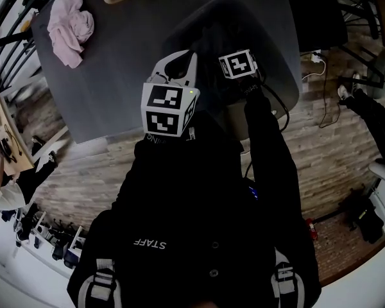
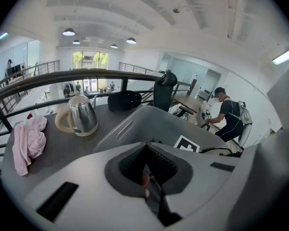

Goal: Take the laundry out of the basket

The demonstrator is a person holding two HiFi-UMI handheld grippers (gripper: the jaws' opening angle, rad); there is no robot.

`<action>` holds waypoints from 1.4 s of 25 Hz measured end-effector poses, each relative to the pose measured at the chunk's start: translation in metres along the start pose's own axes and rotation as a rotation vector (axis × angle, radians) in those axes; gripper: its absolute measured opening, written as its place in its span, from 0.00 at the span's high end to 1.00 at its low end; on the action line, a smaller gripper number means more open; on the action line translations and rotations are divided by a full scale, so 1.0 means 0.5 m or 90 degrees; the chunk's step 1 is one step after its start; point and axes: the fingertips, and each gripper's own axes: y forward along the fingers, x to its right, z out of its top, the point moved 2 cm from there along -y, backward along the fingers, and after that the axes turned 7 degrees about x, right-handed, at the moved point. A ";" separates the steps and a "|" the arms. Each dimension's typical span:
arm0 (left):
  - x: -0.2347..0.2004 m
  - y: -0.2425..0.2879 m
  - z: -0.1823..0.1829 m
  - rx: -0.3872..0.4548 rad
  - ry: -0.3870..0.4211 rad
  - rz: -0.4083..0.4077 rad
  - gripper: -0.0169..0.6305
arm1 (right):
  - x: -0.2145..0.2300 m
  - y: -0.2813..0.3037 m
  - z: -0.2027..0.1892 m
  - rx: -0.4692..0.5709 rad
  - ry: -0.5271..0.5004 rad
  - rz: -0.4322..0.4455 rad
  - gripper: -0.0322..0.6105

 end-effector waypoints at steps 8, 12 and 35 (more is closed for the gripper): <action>0.008 -0.059 0.016 0.041 0.002 0.002 0.97 | -0.034 -0.070 0.012 0.054 -0.015 -0.055 0.60; 0.016 -0.099 0.029 0.064 0.006 0.000 0.97 | -0.066 -0.134 0.016 0.095 -0.025 -0.067 0.61; 0.046 -0.290 0.200 0.278 0.036 0.027 0.97 | -0.186 -0.725 0.180 0.593 0.022 -0.188 0.60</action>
